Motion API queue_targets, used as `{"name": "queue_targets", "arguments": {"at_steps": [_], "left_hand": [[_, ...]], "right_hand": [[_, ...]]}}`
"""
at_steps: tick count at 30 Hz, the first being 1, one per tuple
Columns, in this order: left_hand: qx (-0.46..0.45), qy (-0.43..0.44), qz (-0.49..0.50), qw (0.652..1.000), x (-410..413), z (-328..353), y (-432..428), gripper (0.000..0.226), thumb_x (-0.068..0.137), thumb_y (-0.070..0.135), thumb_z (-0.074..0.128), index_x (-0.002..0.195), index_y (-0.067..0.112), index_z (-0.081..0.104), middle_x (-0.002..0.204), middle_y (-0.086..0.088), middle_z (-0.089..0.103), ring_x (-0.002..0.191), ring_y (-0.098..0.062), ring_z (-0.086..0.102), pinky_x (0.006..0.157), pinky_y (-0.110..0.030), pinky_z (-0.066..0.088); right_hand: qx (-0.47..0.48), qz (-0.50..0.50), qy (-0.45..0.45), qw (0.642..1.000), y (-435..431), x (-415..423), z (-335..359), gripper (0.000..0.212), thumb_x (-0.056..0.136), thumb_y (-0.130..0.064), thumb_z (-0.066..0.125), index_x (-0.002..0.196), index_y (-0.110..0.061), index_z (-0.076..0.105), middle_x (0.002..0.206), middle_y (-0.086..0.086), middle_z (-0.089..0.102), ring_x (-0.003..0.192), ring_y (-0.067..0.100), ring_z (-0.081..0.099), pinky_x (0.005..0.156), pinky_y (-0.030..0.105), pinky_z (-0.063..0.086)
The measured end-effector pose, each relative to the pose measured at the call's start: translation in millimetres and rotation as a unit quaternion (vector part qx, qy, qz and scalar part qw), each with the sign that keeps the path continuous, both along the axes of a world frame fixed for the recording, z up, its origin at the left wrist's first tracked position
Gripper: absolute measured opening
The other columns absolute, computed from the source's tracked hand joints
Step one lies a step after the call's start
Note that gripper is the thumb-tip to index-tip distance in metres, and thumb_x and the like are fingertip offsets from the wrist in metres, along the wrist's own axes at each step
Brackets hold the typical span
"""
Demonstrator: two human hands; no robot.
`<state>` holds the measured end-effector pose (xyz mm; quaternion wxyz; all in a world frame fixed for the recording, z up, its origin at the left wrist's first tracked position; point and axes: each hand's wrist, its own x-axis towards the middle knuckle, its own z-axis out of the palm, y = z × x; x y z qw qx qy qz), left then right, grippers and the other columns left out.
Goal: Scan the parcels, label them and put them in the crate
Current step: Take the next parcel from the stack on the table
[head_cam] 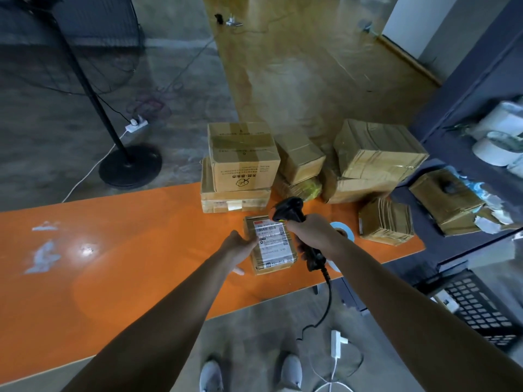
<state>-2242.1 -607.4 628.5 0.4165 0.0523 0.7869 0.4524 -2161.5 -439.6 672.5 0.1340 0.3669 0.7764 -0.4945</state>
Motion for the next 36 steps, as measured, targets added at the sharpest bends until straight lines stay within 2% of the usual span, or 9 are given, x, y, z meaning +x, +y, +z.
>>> {"name": "queue_targets", "arguments": {"at_steps": [4,10,15,21,24,27,30,33,36], "left_hand": [[-0.006,0.021,-0.011,1.000,0,3,0,0.051,0.099,0.037,0.050,0.135,0.001,0.043,0.130,-0.020,0.054,0.115,-0.039,0.056,0.095,-0.054,0.048],[-0.018,0.052,-0.023,0.998,-3,6,-2,0.053,0.098,0.038,0.050,0.135,0.001,0.040,0.127,-0.020,0.054,0.109,-0.039,0.058,0.089,-0.054,0.050],[-0.038,0.086,-0.038,0.995,-6,4,-2,0.053,0.098,0.038,0.051,0.133,0.000,0.040,0.125,-0.021,0.055,0.105,-0.038,0.059,0.085,-0.053,0.050],[-0.080,0.121,-0.070,0.987,-10,3,4,0.053,0.097,0.034,0.054,0.138,0.004,0.040,0.131,-0.019,0.054,0.115,-0.036,0.056,0.095,-0.046,0.048],[-0.094,0.130,-0.082,0.984,-10,3,9,0.054,0.097,0.034,0.053,0.138,0.002,0.039,0.130,-0.020,0.054,0.114,-0.036,0.057,0.092,-0.045,0.047],[-0.117,0.158,-0.093,0.976,-9,1,17,0.055,0.097,0.036,0.052,0.137,0.001,0.037,0.130,-0.021,0.053,0.115,-0.037,0.055,0.092,-0.046,0.048],[-0.122,0.161,-0.081,0.976,-6,-2,25,0.059,0.096,0.041,0.054,0.137,0.002,0.036,0.132,-0.020,0.047,0.114,-0.036,0.055,0.080,-0.040,0.052],[-0.128,0.187,-0.072,0.971,-3,-5,35,0.063,0.094,0.045,0.055,0.137,0.004,0.036,0.135,-0.018,0.041,0.121,-0.037,0.047,0.096,-0.047,0.047],[-0.139,0.247,-0.078,0.956,3,-7,45,0.067,0.094,0.047,0.054,0.143,0.007,0.031,0.141,-0.017,0.036,0.130,-0.034,0.036,0.104,-0.044,0.040]], "right_hand": [[-0.007,-0.014,-0.006,1.000,-4,0,6,0.026,0.087,-0.026,0.057,0.071,-0.006,0.053,0.060,0.011,0.055,0.041,0.018,0.056,0.054,0.031,0.047],[-0.005,-0.016,-0.013,1.000,-10,2,10,0.024,0.085,-0.025,0.056,0.072,-0.005,0.053,0.060,0.009,0.054,0.048,0.021,0.056,0.058,0.034,0.048],[-0.024,-0.029,-0.006,0.999,-14,4,11,0.020,0.083,-0.022,0.055,0.074,-0.004,0.052,0.058,0.009,0.052,0.046,0.022,0.055,0.053,0.032,0.048],[-0.046,-0.039,-0.005,0.998,-10,7,9,0.022,0.084,-0.022,0.055,0.072,-0.003,0.053,0.055,0.007,0.053,0.047,0.025,0.053,0.050,0.031,0.048],[-0.051,-0.035,-0.009,0.998,-5,9,7,0.021,0.085,-0.023,0.056,0.075,-0.004,0.054,0.062,0.010,0.053,0.055,0.026,0.054,0.052,0.031,0.048],[-0.062,-0.056,0.002,0.997,2,13,3,0.018,0.086,-0.020,0.055,0.076,-0.004,0.054,0.061,0.008,0.051,0.047,0.022,0.054,0.047,0.029,0.049],[-0.055,-0.082,0.007,0.995,13,16,-6,0.018,0.086,-0.017,0.054,0.074,-0.005,0.051,0.059,0.007,0.046,0.040,0.019,0.053,0.043,0.027,0.047],[-0.046,-0.110,0.012,0.993,28,19,-22,0.012,0.087,-0.014,0.054,0.080,-0.005,0.051,0.061,0.007,0.044,0.040,0.019,0.055,0.044,0.029,0.049],[-0.040,-0.117,-0.002,0.992,43,22,-43,0.009,0.090,-0.013,0.054,0.088,-0.005,0.051,0.066,0.009,0.049,0.053,0.023,0.060,0.054,0.033,0.050]]}}
